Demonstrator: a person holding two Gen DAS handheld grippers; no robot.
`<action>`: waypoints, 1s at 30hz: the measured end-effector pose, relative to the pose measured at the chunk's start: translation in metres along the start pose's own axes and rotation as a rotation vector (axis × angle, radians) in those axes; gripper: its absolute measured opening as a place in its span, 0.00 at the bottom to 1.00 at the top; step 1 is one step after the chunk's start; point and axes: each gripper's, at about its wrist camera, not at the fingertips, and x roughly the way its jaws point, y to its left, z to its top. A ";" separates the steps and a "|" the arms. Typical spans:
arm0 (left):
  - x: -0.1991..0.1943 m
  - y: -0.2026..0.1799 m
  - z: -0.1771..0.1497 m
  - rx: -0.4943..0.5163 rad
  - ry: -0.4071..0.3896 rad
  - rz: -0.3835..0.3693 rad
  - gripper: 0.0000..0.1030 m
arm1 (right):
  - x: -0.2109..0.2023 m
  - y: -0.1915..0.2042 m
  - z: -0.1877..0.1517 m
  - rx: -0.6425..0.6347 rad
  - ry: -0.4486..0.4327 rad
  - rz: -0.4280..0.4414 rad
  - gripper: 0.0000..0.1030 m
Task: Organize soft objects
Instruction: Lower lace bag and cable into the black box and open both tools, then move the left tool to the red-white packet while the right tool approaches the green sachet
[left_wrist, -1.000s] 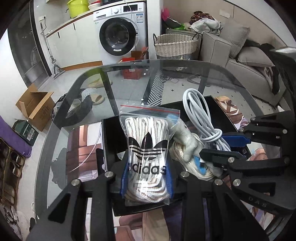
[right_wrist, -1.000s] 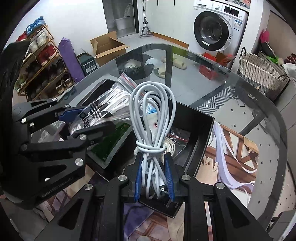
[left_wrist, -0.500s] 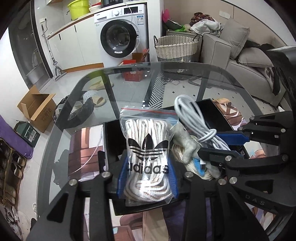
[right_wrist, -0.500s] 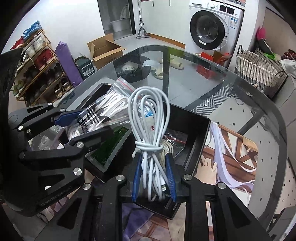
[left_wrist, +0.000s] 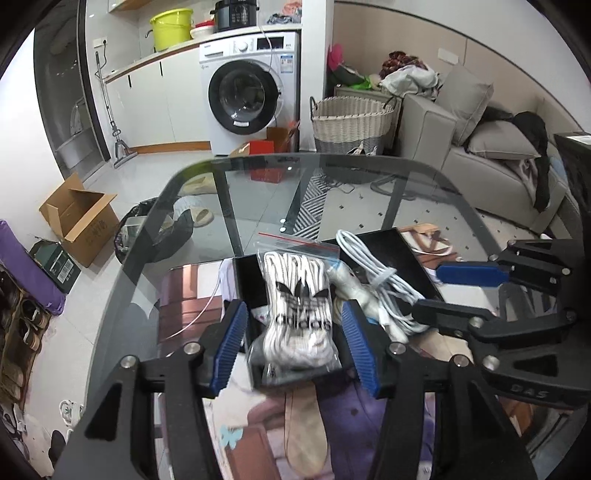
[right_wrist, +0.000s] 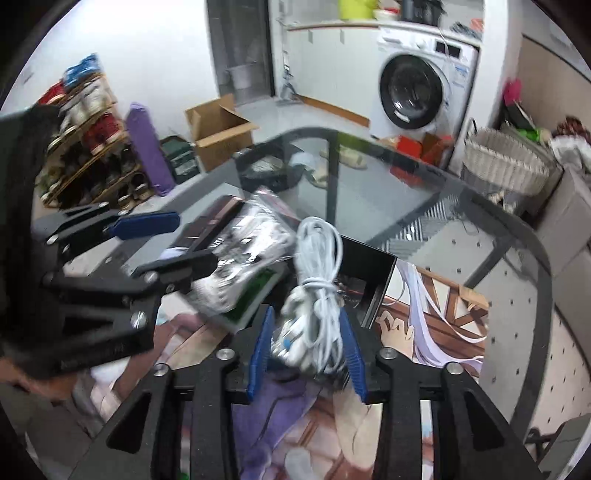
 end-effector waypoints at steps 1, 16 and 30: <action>-0.008 0.000 -0.004 0.006 -0.001 0.005 0.54 | -0.012 0.006 -0.005 -0.021 -0.015 0.012 0.52; -0.040 -0.031 -0.125 0.089 0.278 -0.098 0.65 | -0.025 0.107 -0.140 -0.366 0.284 0.231 0.66; -0.029 -0.055 -0.128 0.116 0.300 -0.133 0.65 | 0.009 0.048 -0.133 -0.249 0.329 -0.022 0.66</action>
